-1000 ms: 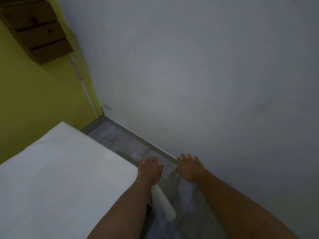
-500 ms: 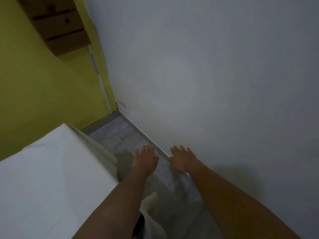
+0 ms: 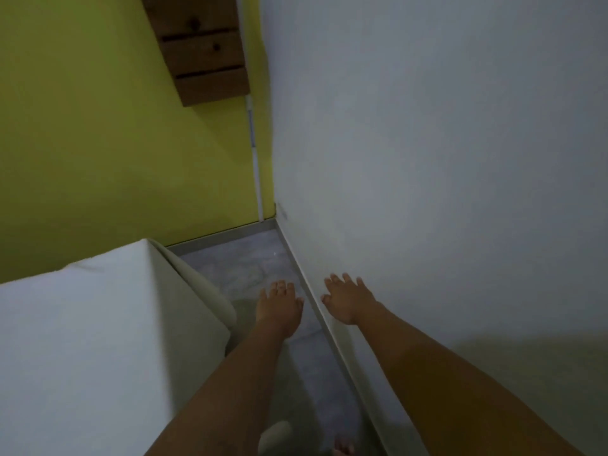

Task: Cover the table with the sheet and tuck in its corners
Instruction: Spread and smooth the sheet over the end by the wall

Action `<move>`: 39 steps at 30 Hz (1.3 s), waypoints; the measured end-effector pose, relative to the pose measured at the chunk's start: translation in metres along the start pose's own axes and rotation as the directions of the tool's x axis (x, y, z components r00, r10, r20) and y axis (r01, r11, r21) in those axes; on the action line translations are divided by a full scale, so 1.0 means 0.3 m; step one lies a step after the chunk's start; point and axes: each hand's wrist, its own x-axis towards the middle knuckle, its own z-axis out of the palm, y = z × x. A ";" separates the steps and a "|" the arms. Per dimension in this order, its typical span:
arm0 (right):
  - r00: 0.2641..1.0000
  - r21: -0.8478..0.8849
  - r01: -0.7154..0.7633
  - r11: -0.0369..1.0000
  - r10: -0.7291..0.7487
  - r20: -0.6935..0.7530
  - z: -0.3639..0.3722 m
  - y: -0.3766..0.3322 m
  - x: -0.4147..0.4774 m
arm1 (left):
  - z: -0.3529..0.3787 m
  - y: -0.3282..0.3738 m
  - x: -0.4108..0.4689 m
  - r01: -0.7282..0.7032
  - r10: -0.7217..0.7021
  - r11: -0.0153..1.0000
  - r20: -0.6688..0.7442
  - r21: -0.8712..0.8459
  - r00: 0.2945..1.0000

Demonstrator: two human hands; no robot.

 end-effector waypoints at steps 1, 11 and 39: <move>1.000 -0.016 0.023 1.000 -0.023 0.004 -0.025 0.016 0.031 | -0.012 0.009 0.018 0.023 -0.024 1.000 -0.011 -0.015 1.000; 0.968 -0.139 0.250 0.958 -0.251 0.007 -0.239 -0.060 0.335 | -0.136 -0.106 0.161 0.294 -0.297 0.950 -0.024 -0.103 0.954; 0.741 -0.370 0.664 0.650 -0.640 0.205 -0.892 -1.028 1.554 | -0.681 -1.176 0.841 0.720 -0.765 0.611 -0.009 -0.330 0.645</move>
